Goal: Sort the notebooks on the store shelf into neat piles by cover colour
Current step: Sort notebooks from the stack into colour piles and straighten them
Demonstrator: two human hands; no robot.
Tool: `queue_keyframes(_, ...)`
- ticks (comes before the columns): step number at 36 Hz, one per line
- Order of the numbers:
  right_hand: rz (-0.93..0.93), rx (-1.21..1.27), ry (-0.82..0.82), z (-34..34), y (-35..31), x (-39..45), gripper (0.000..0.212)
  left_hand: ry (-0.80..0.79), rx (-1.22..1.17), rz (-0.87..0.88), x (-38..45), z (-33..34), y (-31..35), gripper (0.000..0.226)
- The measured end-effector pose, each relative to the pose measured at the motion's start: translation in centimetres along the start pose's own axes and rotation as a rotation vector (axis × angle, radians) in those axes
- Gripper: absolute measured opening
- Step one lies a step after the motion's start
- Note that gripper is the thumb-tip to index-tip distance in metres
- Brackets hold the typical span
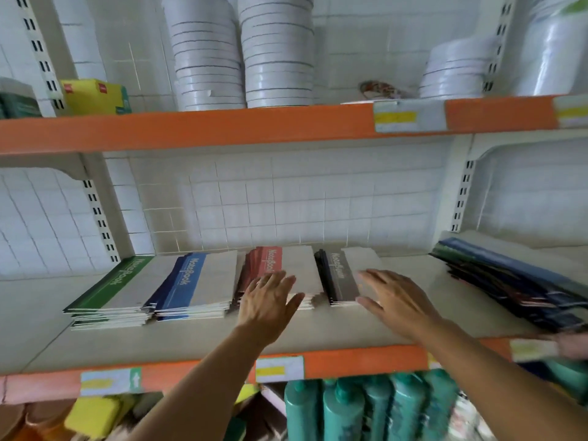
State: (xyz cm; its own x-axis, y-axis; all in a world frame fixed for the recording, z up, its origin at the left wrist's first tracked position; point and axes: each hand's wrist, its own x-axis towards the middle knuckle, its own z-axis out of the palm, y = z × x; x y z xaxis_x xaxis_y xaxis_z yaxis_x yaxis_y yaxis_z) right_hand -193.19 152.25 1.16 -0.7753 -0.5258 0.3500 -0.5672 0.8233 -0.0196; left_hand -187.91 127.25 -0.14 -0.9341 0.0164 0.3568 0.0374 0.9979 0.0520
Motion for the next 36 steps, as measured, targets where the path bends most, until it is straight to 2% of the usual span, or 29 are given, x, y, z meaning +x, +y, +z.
queue_keyframes(4, 0.045, -0.031, 0.102, -1.6, 5.7, -4.1, 0.058, 0.042, -0.072, 0.028, 0.5, 0.1, 6.4, 0.077)
queue_keyframes(7, 0.059, -0.066, 0.1, -2.9, 10.3, -7.3, 0.054, 0.03, -0.077, 0.057, 0.7, 0.4, 12.1, 0.076)
queue_keyframes(10, 0.106, -0.107, 0.139, -4.2, 14.4, -10.0, 0.05, 0.032, -0.084, 0.106, 0.9, 0.8, 17.1, 0.051)
queue_keyframes(13, 0.182, -0.106, 0.175, -5.4, 17.8, -11.9, 0.041, 0.004, -0.129, 0.128, 0.8, 0.6, 21.3, 0.059)
queue_keyframes(15, 0.233, -0.108, 0.137, -6.0, 19.6, -12.9, 0.041, 0.004, -0.147, 0.143, 0.8, 0.9, 23.5, 0.064)
queue_keyframes(22, 0.301, -0.127, 0.052, -6.5, 24.4, -14.6, 0.043, -0.033, -0.098, 0.171, 2.5, 1.9, 28.1, 0.047)
queue_keyframes(36, 0.379, -0.07, 0.004, -7.2, 30.0, -11.7, 0.047, -0.037, -0.109, 0.268, 10.2, 4.2, 33.3, 0.045)
